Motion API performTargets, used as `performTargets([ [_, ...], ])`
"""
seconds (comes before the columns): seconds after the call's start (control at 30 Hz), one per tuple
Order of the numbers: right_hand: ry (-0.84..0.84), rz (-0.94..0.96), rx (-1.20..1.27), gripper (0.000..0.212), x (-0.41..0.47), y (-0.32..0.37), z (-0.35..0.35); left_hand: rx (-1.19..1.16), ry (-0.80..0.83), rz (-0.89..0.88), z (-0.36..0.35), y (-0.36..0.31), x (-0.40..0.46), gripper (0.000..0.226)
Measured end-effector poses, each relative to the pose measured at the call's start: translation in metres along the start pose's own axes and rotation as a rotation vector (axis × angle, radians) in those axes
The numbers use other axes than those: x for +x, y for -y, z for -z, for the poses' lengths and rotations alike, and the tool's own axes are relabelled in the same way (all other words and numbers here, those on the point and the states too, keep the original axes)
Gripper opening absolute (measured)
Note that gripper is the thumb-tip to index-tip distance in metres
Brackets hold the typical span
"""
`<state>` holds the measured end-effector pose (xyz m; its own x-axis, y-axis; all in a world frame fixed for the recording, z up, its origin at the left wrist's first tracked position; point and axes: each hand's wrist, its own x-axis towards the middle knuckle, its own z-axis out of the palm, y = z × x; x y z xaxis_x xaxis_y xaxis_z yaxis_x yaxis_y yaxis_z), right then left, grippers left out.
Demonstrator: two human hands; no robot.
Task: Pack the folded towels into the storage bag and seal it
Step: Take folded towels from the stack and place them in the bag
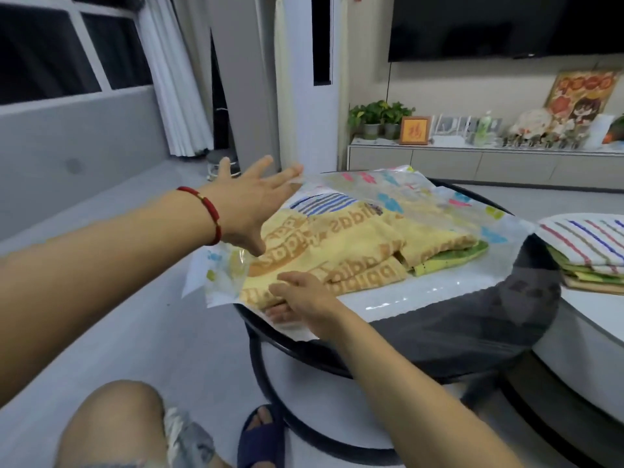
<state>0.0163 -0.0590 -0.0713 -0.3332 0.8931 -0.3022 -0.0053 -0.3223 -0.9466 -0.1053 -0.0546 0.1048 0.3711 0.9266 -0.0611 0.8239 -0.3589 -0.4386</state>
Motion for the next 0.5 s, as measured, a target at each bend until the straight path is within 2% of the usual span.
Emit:
performTargets([
  [0.17, -0.072, 0.065, -0.2, 0.057, 0.023, -0.004, -0.004, 0.006, -0.045, -0.081, -0.006, -0.007, -0.006, 0.111],
  [0.3, 0.068, 0.0, -0.167, 0.06, 0.035, 0.004, -0.012, 0.014, -0.059, -0.119, -0.008, -0.006, -0.006, 0.106],
  [0.37, 0.041, 0.133, -0.407, 0.058, 0.03, 0.004, -0.007, -0.012, -0.054, -0.119, -0.008, -0.002, -0.005, 0.11],
  [0.47, -0.369, 0.528, -1.008, 0.037, 0.017, -0.012, 0.011, -0.038, -0.052, -0.105, -0.009, -0.001, -0.002, 0.114],
  [0.5, -0.413, 0.596, -1.159, 0.035, 0.015, -0.016, 0.013, -0.036, -0.052, -0.104, -0.009, -0.003, -0.001, 0.115],
])
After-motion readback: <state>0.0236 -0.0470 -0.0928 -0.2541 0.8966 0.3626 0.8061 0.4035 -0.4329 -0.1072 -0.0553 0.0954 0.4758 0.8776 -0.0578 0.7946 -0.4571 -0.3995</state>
